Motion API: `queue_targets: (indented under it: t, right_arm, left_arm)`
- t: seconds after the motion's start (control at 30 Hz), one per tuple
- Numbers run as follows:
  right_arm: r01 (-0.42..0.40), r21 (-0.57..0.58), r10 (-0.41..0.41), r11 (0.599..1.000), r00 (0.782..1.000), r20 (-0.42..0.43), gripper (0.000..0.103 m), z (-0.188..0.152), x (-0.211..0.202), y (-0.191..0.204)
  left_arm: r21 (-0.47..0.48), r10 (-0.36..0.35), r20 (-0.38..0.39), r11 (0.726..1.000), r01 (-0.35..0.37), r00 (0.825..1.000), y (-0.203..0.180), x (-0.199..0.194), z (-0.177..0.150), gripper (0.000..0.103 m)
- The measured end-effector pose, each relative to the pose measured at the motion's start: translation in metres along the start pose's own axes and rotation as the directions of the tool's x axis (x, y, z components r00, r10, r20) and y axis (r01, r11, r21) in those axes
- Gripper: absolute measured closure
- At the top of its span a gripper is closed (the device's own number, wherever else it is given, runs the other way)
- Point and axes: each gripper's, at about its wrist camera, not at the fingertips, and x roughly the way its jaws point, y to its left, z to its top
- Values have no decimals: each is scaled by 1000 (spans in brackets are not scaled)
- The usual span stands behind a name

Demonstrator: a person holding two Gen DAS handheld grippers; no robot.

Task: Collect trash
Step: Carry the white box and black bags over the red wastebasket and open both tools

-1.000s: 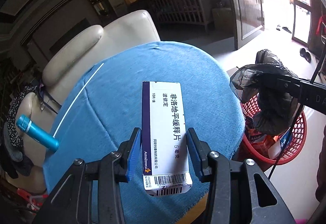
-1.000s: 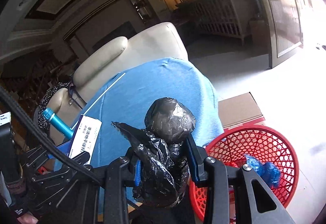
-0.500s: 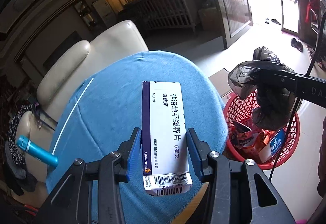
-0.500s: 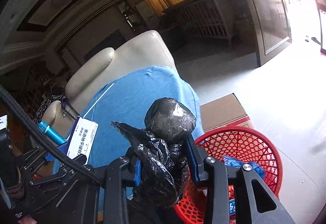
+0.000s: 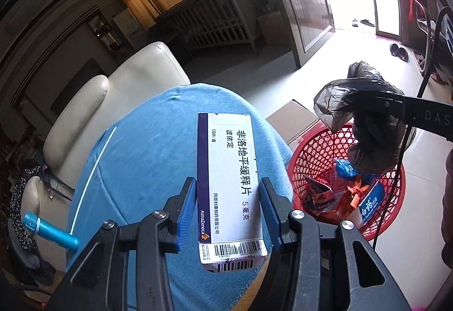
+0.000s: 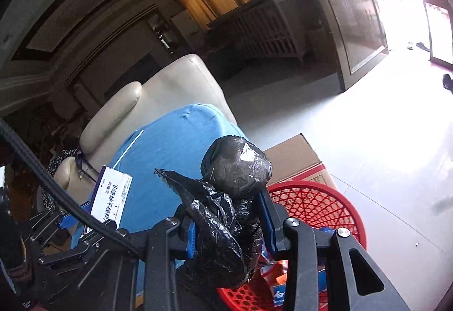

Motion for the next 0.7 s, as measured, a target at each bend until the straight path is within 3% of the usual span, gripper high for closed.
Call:
queue_targets:
  t: [0.3, 0.7]
  right_arm:
    - [28, 38, -29, 999, 999, 16, 65, 5, -8, -20]
    - [84, 93, -87, 992, 996, 26, 65, 9, -15, -50]
  left_arm:
    - [23, -48, 8, 999, 48, 999, -14, 3, 7, 56]
    - [29, -214, -13, 976, 214, 977, -40, 19, 12, 56]
